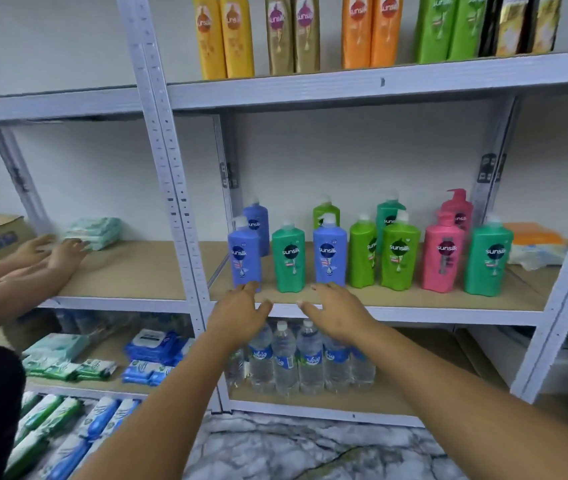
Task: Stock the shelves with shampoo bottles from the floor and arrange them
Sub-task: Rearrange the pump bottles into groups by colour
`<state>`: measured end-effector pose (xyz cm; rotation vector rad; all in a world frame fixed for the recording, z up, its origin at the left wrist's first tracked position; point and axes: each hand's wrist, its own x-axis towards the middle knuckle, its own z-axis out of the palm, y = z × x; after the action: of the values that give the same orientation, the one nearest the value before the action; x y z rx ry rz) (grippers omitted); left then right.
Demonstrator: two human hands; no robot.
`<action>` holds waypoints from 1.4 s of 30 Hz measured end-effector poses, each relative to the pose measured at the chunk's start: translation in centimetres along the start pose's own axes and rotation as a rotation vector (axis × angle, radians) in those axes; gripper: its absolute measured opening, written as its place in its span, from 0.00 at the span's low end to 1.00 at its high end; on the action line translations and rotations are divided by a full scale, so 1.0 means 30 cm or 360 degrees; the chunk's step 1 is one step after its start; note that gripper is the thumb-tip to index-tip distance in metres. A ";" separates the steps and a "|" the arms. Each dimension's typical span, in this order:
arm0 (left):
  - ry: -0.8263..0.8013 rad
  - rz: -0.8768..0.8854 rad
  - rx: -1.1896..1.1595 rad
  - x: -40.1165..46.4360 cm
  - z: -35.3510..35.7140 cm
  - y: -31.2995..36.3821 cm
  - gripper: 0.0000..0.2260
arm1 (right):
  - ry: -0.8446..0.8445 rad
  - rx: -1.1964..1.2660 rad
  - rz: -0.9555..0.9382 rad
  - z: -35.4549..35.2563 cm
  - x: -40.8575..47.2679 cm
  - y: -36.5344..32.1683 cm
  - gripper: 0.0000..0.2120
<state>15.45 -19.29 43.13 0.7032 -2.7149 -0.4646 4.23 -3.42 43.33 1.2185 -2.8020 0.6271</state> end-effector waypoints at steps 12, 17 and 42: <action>0.0165 -0.0115 -0.0241 0.401 0.042 -0.154 0.24 | 0.0112 0.0214 -0.0005 0.013 0.421 0.061 0.27; 0.0229 -0.0172 -0.0368 0.404 0.033 -0.176 0.26 | 0.0193 0.0255 0.0025 0.006 0.426 0.061 0.27; 0.0424 -0.0265 -0.1375 0.810 0.390 -0.397 0.48 | 0.0428 0.1123 0.0253 0.315 0.833 0.123 0.49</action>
<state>-4.15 -38.82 32.99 0.6593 -1.9230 -1.3490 -14.43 -22.07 37.77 0.8598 -2.5229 1.7445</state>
